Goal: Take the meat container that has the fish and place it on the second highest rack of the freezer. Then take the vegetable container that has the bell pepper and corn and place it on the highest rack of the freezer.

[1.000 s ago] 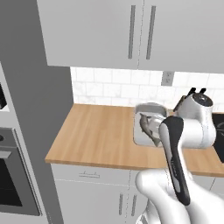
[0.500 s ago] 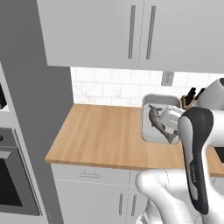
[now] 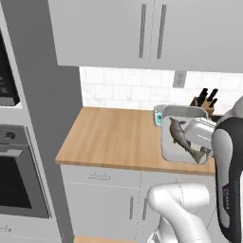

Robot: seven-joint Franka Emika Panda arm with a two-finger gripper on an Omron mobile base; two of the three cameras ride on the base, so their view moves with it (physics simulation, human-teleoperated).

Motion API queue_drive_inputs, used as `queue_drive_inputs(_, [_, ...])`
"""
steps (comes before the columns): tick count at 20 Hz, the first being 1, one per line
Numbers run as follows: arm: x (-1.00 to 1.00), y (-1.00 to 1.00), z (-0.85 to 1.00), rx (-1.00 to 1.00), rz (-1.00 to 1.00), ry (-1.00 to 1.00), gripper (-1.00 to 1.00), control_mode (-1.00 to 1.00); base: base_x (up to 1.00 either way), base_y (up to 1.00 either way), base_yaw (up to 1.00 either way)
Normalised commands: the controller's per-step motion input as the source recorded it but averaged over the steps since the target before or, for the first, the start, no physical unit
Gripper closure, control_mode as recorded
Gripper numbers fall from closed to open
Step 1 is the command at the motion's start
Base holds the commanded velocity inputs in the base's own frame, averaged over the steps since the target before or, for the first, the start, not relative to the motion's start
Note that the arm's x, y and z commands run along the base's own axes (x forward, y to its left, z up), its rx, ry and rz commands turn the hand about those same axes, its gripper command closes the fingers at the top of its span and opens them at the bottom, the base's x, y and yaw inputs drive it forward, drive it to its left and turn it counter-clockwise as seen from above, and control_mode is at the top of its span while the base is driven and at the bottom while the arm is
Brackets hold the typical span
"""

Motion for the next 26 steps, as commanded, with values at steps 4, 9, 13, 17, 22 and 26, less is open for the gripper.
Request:
queue_drive_inputs(4, [0.0, 0.0, 0.0, 0.0, 0.0, 0.0, 1.0, 1.0, -1.0, 0.65, 0.01])
queue_drive_inputs(9, [0.0, 0.0, 0.0, 0.0, 0.0, 0.0, 1.0, 1.0, -0.73, 1.0, 0.02])
queue_drive_inputs(13, [0.0, 0.0, 0.0, 0.0, 0.0, 0.0, 1.0, 1.0, -0.26, 1.0, 0.0])
queue_drive_inputs(17, [0.0, 0.0, 0.0, 0.0, 0.0, 0.0, 1.0, 1.0, 0.0, 1.0, 0.0])
queue_drive_inputs(22, [0.0, 0.0, 0.0, 0.0, 0.0, 0.0, 1.0, 1.0, 0.0, 1.0, 0.0])
queue_drive_inputs(26, [0.0, 0.0, 0.0, 0.0, 0.0, 0.0, 1.0, 1.0, 0.0, 1.0, 0.0])
